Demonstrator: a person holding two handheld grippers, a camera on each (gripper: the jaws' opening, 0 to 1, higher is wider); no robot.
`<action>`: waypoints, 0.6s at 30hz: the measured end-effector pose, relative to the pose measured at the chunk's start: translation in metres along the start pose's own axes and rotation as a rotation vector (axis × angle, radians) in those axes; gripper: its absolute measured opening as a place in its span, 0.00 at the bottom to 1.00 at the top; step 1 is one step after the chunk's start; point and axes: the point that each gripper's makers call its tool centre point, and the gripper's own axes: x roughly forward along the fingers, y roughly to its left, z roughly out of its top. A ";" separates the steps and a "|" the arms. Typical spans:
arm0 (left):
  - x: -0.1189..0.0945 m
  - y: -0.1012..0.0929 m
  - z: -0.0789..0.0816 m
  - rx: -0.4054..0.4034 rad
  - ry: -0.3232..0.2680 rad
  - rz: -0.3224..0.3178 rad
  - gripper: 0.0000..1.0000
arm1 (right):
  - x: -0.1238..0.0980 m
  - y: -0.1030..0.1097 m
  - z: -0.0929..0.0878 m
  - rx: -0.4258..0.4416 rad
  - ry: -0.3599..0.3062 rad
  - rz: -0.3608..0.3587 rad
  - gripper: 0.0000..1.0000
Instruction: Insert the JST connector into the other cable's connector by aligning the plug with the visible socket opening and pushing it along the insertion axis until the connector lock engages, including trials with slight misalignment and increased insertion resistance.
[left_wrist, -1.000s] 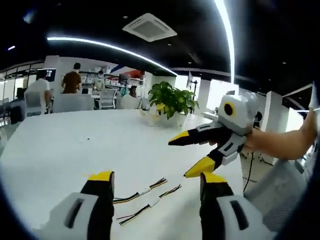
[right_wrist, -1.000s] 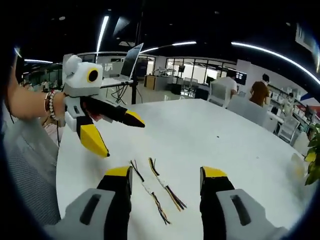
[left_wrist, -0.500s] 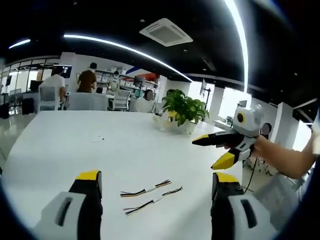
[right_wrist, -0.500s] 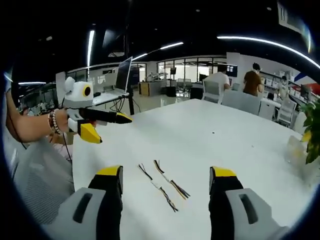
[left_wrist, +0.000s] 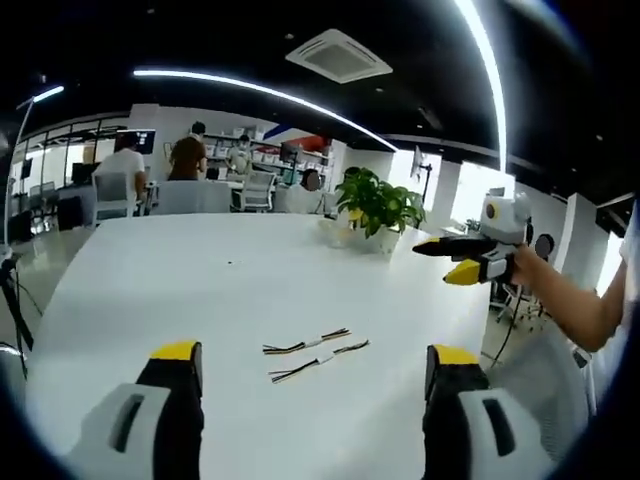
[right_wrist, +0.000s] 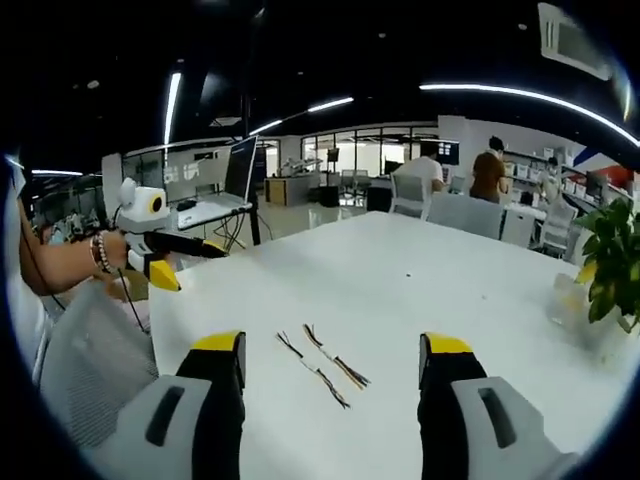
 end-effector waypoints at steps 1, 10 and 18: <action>-0.002 0.001 0.000 0.000 -0.002 0.004 0.91 | -0.002 0.000 0.000 0.000 -0.001 -0.001 0.68; -0.048 0.004 -0.002 -0.021 -0.044 0.087 0.92 | -0.034 0.021 -0.014 0.036 -0.011 0.027 0.68; -0.078 0.007 -0.011 -0.038 -0.057 0.150 0.91 | -0.051 0.024 -0.032 0.014 0.028 -0.017 0.69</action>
